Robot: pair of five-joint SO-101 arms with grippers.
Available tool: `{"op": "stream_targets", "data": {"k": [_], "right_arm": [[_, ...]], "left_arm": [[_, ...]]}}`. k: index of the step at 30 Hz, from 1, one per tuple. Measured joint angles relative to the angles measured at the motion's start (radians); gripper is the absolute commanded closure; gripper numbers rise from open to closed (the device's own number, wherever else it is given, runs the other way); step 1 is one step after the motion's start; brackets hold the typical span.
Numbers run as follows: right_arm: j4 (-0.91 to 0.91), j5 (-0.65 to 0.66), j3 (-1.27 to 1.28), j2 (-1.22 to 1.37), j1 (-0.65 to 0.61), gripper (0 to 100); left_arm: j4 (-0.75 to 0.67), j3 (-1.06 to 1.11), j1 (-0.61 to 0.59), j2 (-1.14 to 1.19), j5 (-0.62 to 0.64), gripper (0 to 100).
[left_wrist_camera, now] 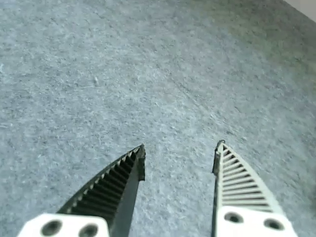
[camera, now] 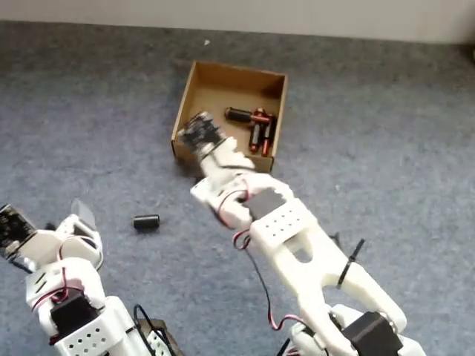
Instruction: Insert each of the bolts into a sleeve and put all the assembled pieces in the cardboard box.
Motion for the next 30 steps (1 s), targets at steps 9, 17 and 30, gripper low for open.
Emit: {"op": "stream_targets", "data": {"k": [9,17,30], "right_arm": [[0.000,0.018,-0.057,0.124,-0.247,87.4],[0.043,0.051,-0.201,0.338,-0.299,80.7],[0.236,0.160,-0.543,0.644,-0.325,78.2]], "left_arm": [[-0.043,0.000,-0.040,0.000,0.000,76],[-0.044,0.000,-0.040,0.000,0.000,76],[-0.044,0.000,-0.040,0.000,-0.077,76]]}}
